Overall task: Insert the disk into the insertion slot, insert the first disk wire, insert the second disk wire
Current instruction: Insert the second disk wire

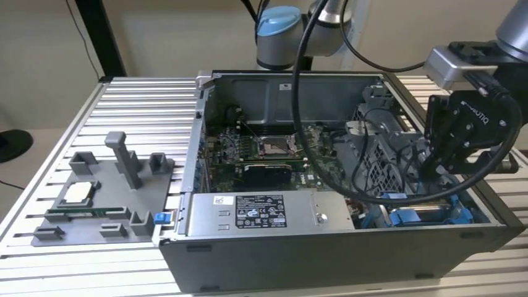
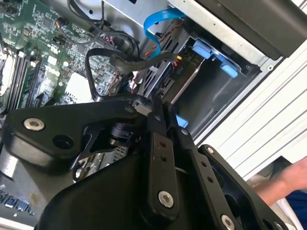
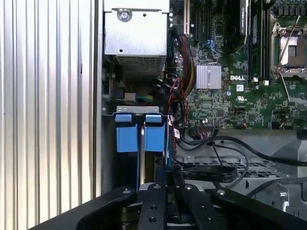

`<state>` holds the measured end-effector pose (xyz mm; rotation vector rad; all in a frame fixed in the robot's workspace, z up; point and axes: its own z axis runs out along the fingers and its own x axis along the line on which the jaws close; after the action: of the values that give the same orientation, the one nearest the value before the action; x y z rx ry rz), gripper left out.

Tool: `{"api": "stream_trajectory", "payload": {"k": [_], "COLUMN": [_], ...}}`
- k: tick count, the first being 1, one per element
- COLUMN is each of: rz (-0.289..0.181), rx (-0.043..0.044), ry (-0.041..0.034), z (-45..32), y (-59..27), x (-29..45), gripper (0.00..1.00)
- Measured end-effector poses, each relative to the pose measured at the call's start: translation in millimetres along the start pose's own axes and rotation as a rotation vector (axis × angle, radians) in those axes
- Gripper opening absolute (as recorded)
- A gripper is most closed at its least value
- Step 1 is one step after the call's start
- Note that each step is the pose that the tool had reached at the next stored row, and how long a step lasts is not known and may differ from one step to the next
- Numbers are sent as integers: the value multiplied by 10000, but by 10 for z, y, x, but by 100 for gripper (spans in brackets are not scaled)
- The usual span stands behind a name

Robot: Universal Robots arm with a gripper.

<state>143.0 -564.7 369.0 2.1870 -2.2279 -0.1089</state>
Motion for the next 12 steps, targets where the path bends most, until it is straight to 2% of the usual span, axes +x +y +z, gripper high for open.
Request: {"api": "stream_trajectory", "payload": {"k": [3, 8, 12], "rz": [-4, -13, -19], "rx": [91, 99, 108], "ry": [-3, 49, 56], "z": [28, 76, 83], "y": [1, -2, -3], "x": [23, 44, 45], "gripper": [0, 0, 0]}}
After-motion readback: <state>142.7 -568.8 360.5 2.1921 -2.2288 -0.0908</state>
